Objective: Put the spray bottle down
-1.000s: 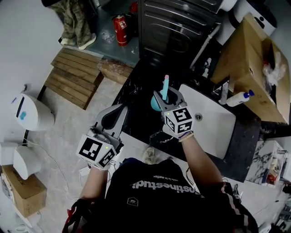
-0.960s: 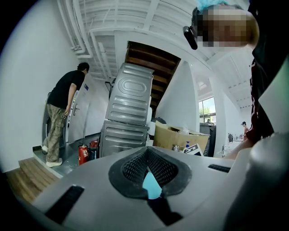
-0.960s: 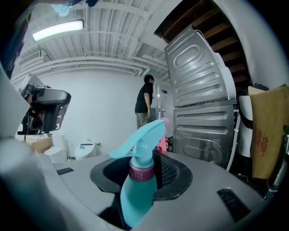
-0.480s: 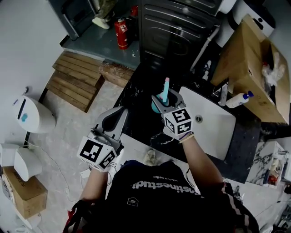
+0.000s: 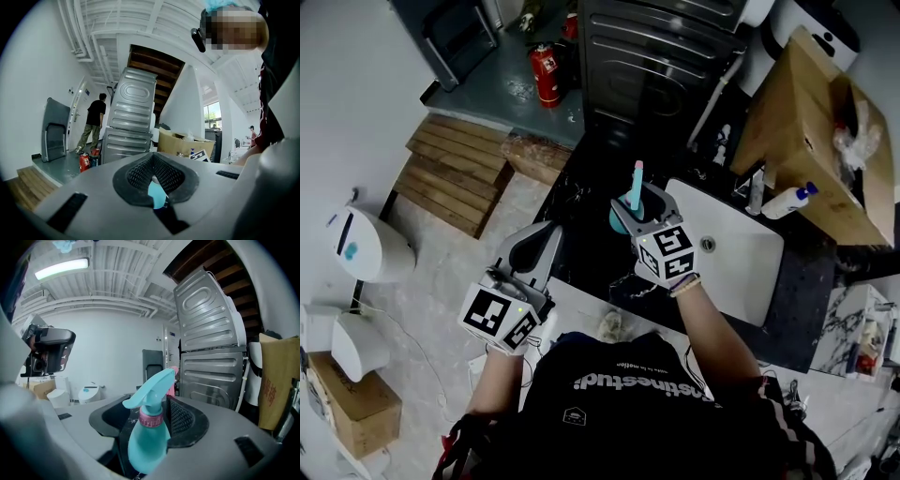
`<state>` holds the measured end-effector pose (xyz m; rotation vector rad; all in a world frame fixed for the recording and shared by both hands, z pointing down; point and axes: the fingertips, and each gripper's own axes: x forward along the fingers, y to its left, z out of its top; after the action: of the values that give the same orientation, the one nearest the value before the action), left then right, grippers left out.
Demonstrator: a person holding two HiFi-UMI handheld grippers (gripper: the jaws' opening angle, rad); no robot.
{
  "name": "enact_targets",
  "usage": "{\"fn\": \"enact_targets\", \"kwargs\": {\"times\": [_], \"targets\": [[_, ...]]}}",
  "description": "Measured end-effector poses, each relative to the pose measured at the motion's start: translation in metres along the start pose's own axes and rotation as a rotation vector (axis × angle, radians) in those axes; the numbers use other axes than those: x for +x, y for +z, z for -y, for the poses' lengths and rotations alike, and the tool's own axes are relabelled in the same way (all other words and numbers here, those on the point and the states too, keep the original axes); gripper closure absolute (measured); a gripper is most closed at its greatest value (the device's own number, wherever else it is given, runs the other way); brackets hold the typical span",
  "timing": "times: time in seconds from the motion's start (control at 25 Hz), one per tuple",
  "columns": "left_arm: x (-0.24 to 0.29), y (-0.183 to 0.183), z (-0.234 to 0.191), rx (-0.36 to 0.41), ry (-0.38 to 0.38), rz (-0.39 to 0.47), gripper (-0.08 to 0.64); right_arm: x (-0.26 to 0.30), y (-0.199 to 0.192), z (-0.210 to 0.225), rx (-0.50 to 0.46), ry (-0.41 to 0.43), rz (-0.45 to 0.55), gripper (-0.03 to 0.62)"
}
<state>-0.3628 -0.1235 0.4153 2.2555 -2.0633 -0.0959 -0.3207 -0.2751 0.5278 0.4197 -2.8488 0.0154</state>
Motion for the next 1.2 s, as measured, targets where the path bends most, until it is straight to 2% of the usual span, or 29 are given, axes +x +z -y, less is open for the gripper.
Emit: {"fn": "enact_targets", "kwargs": {"times": [0.64,0.92,1.2], "targets": [[0.016,0.007,0.025,0.017,-0.069,0.012,0.546,-0.042,0.008,0.006,0.01,-0.055,0.036,0.339],[0.036,0.009,0.05,0.024,-0.133,0.013,0.545,-0.078,0.009,0.017,0.016,-0.102,0.055,0.337],[0.067,0.009,0.09,0.022,-0.232,0.004,0.545,-0.126,0.006,0.039,0.036,-0.177,0.068,0.337]]}}
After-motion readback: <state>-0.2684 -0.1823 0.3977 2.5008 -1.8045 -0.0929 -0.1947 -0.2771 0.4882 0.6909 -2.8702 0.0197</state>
